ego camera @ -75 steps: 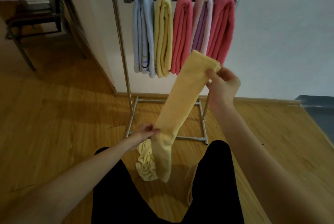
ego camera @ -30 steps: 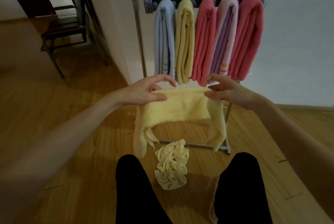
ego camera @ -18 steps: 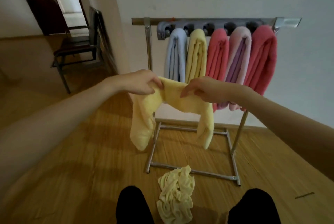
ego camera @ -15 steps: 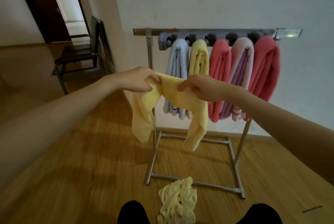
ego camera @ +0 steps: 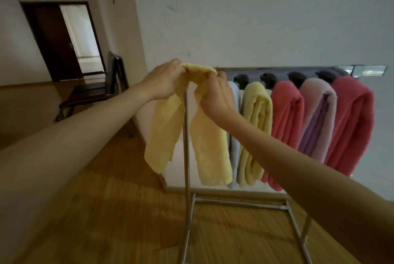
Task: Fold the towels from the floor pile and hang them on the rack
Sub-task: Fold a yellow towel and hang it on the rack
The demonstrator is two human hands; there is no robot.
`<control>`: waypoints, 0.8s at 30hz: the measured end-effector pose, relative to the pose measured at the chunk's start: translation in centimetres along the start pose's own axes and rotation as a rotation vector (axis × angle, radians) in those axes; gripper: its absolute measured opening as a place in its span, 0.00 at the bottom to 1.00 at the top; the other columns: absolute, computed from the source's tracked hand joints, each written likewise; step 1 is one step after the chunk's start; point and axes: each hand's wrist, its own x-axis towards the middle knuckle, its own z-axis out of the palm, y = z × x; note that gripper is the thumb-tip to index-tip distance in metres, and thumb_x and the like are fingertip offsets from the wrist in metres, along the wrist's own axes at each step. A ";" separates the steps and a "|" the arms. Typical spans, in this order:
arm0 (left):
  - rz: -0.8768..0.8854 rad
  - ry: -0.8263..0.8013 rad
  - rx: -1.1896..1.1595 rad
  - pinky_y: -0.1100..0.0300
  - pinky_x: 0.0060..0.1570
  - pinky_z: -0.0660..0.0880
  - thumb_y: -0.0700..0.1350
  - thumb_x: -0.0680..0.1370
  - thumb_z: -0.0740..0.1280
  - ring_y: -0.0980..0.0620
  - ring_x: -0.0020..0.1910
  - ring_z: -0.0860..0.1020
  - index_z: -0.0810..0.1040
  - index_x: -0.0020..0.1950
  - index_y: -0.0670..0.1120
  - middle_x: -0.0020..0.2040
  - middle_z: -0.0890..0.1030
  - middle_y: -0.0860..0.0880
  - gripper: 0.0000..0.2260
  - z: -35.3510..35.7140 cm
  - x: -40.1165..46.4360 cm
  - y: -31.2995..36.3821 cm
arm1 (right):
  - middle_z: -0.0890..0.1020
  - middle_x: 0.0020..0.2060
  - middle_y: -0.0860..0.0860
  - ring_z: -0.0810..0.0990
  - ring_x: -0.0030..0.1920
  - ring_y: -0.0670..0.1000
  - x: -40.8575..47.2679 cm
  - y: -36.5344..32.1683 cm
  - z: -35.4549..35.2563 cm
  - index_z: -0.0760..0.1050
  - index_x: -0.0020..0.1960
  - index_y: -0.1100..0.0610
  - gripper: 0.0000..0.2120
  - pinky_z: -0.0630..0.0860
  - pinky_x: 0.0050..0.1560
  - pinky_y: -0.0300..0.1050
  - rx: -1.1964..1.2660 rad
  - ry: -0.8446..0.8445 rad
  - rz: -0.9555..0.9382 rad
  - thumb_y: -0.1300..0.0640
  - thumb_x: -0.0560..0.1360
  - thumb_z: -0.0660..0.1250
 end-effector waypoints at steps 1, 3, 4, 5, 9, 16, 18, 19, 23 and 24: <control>0.005 0.038 0.000 0.46 0.48 0.73 0.35 0.71 0.63 0.40 0.52 0.74 0.74 0.59 0.40 0.55 0.72 0.41 0.16 0.5 0.3 -0.2 | 0.68 0.61 0.58 0.72 0.54 0.59 0.1 -0.1 1.0 0.66 0.62 0.61 0.17 0.70 0.44 0.51 -0.077 0.033 -0.001 0.68 0.74 0.61; -0.005 0.113 0.000 0.43 0.47 0.73 0.36 0.72 0.62 0.39 0.52 0.74 0.74 0.59 0.40 0.57 0.72 0.41 0.16 1.9 0.8 -0.4 | 0.66 0.63 0.59 0.71 0.55 0.59 0.3 -0.1 2.9 0.63 0.63 0.62 0.19 0.68 0.43 0.47 -0.212 0.130 -0.004 0.70 0.74 0.60; -0.016 0.146 0.001 0.43 0.45 0.74 0.35 0.72 0.61 0.39 0.52 0.75 0.74 0.59 0.40 0.57 0.72 0.42 0.16 2.7 1.1 -0.2 | 0.65 0.64 0.60 0.71 0.56 0.59 0.4 0.1 3.8 0.62 0.65 0.63 0.20 0.70 0.45 0.47 -0.251 0.164 -0.005 0.71 0.74 0.59; -0.027 0.175 -0.001 0.44 0.44 0.74 0.34 0.72 0.61 0.40 0.51 0.75 0.74 0.59 0.41 0.56 0.73 0.43 0.16 3.5 1.3 0.0 | 0.64 0.66 0.62 0.70 0.58 0.59 0.6 0.3 4.8 0.61 0.66 0.64 0.21 0.71 0.49 0.47 -0.284 0.182 -0.002 0.71 0.75 0.59; -0.060 0.245 -0.016 0.48 0.41 0.75 0.30 0.73 0.62 0.43 0.49 0.75 0.75 0.57 0.42 0.56 0.74 0.44 0.15 6.8 1.7 0.3 | 0.57 0.73 0.65 0.64 0.71 0.61 0.8 1.8 7.2 0.56 0.73 0.66 0.28 0.68 0.64 0.53 -0.393 0.193 0.036 0.68 0.76 0.62; -0.017 0.333 -0.055 0.54 0.40 0.72 0.30 0.75 0.60 0.45 0.50 0.74 0.74 0.57 0.42 0.57 0.74 0.45 0.14 9.3 1.6 0.7 | 0.54 0.75 0.62 0.62 0.72 0.59 0.4 4.0 7.8 0.52 0.74 0.65 0.36 0.62 0.69 0.54 -0.504 0.144 0.014 0.65 0.73 0.67; -0.006 0.355 -0.076 0.53 0.45 0.75 0.30 0.75 0.61 0.45 0.52 0.75 0.74 0.60 0.42 0.58 0.74 0.45 0.15 10.0 0.9 0.6 | 0.55 0.75 0.62 0.63 0.70 0.59 0.1 4.5 8.3 0.53 0.74 0.63 0.35 0.63 0.68 0.55 -0.536 0.121 -0.023 0.65 0.73 0.67; 0.000 0.365 -0.085 0.53 0.47 0.76 0.31 0.76 0.61 0.46 0.53 0.75 0.74 0.62 0.42 0.59 0.75 0.45 0.16 10.4 0.5 0.6 | 0.57 0.74 0.61 0.67 0.68 0.59 0.0 4.7 8.5 0.55 0.74 0.62 0.35 0.65 0.67 0.55 -0.550 0.131 -0.030 0.64 0.72 0.68; 0.024 0.353 -0.138 0.53 0.48 0.75 0.33 0.77 0.59 0.46 0.53 0.74 0.73 0.64 0.41 0.59 0.75 0.44 0.17 11.9 -1.3 1.0 | 0.69 0.68 0.58 0.75 0.55 0.55 -0.3 5.8 9.0 0.66 0.69 0.59 0.30 0.72 0.58 0.51 -0.547 0.196 -0.063 0.62 0.69 0.71; 0.024 0.347 -0.142 0.53 0.48 0.75 0.33 0.77 0.59 0.46 0.53 0.74 0.73 0.64 0.41 0.58 0.74 0.44 0.17 12.2 -1.6 1.1 | 0.68 0.68 0.58 0.74 0.56 0.55 -0.4 6.2 9.0 0.65 0.70 0.59 0.30 0.71 0.58 0.51 -0.553 0.185 -0.082 0.62 0.70 0.70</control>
